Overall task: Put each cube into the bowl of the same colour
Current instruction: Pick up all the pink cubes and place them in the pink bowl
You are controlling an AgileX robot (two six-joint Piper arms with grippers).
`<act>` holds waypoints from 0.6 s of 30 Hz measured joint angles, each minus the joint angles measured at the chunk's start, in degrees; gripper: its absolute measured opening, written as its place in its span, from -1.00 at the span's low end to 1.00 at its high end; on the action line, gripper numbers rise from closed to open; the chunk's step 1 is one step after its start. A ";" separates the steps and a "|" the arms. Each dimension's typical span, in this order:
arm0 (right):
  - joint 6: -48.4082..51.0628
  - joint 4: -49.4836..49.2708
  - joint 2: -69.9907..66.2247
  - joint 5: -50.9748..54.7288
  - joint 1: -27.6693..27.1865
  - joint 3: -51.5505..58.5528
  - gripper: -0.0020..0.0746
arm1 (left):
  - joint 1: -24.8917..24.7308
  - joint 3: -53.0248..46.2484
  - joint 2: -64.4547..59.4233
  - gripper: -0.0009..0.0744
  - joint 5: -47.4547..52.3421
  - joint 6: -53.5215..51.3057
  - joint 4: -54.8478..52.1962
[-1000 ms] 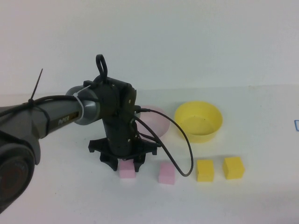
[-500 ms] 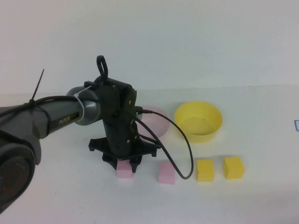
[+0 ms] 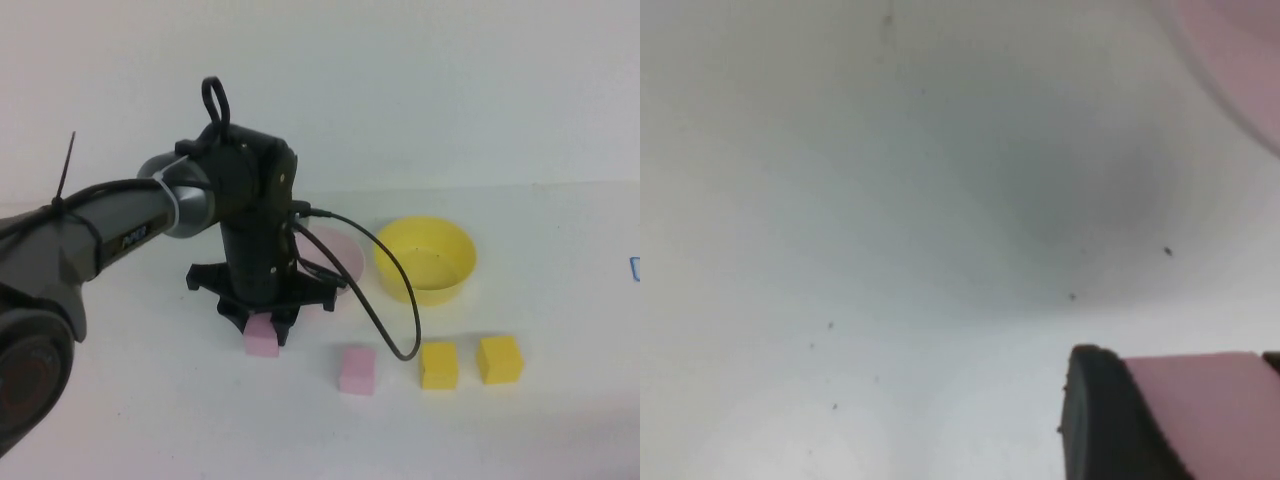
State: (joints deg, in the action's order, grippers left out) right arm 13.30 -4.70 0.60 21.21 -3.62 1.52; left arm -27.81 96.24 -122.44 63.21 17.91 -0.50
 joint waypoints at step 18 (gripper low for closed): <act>0.00 0.00 0.00 0.00 0.00 0.00 -0.95 | 0.00 19.88 -0.24 -0.44 -3.78 -3.41 0.12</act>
State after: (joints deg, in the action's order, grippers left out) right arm 13.30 -4.70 0.60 21.21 -3.62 1.52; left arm -27.81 116.12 -122.68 59.43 14.50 -0.38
